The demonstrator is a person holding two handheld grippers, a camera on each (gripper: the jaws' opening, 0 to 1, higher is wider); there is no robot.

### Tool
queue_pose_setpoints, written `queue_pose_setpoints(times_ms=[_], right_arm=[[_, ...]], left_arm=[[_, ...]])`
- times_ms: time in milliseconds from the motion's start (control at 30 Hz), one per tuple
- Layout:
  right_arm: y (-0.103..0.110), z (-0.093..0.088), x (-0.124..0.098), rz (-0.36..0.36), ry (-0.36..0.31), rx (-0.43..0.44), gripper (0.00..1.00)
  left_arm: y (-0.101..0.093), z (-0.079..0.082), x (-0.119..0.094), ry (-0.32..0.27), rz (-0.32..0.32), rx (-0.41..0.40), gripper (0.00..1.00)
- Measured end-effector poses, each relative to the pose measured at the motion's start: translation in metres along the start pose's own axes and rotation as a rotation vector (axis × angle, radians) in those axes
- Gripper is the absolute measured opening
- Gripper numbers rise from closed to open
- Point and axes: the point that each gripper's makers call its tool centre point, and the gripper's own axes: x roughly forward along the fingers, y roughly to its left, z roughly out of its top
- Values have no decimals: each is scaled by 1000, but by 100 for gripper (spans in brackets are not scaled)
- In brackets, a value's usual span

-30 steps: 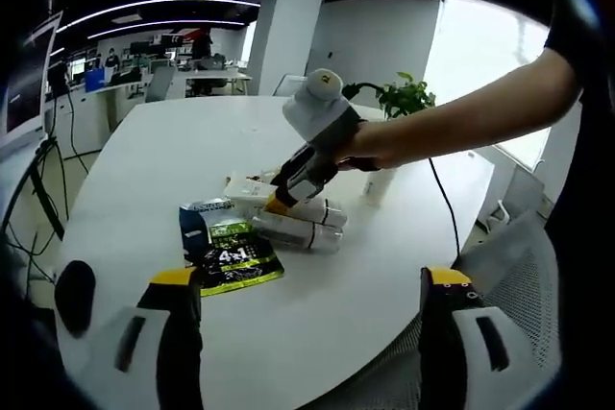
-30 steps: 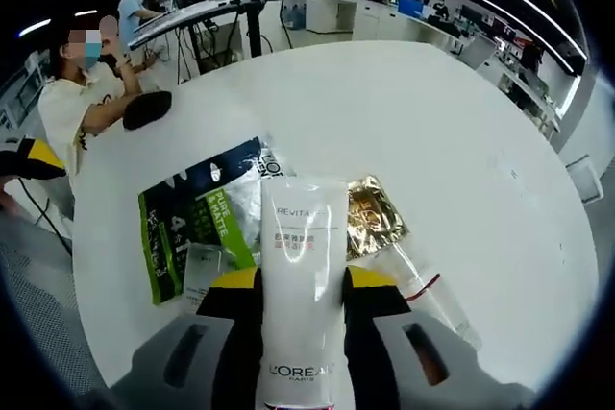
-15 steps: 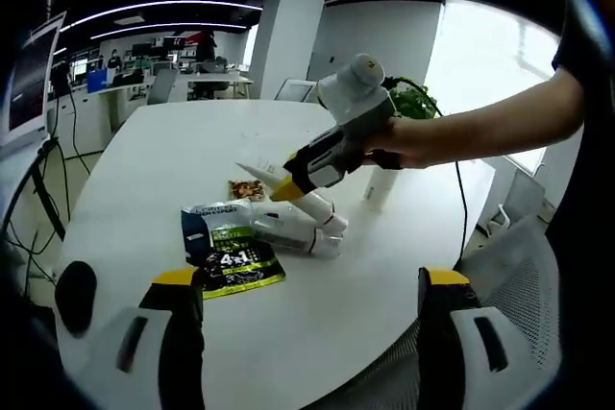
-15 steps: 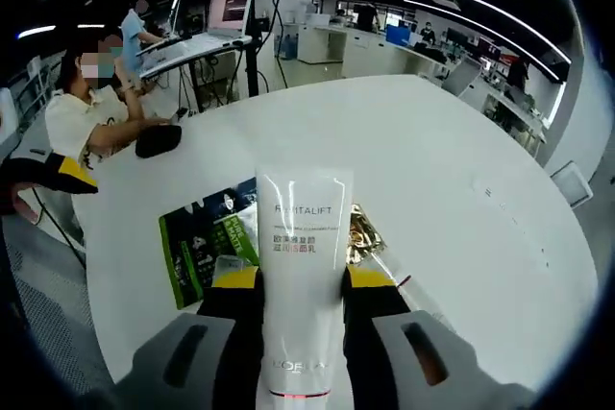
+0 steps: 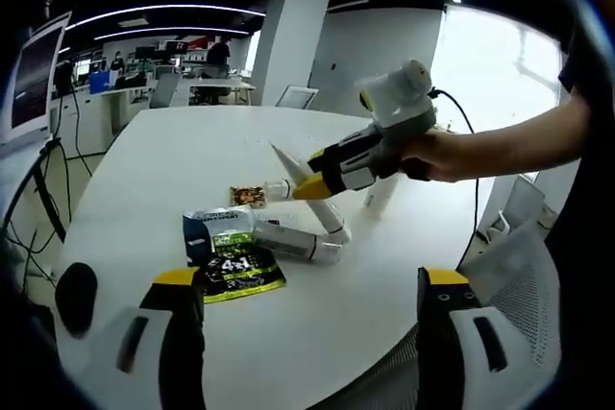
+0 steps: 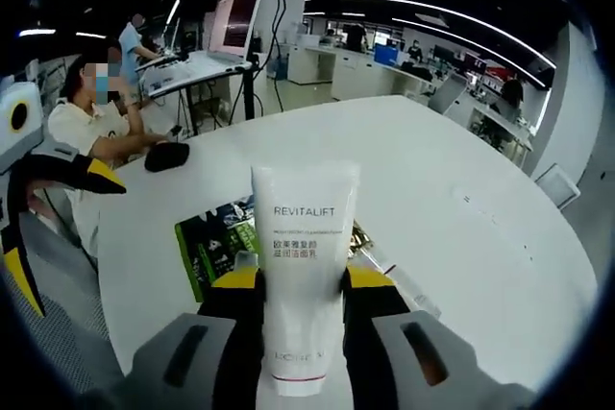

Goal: Arrange the skincare products in the storage area until every visible bottle or jar stands upright without overlapping.

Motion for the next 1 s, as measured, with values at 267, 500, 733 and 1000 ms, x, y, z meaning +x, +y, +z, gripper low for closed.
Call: queue_pose_setpoints(times_ms=[267,500,733,1000], right_arm=[[6,-2,-14,-12,-26,20,30],[12,-6,-31,-27,-45,21,30],[19,-7,-55,-47,-74,24,30],[32,1,-80,-65,-125,29,30]], left_arm=[[-3,8,-1,-21,-6,-8,84],[-11,23,-4,-60,-23,-40,83],[-25,41,-3,-102,-52,-60,82],[-41,60,-4,-148,-85,-108,74]])
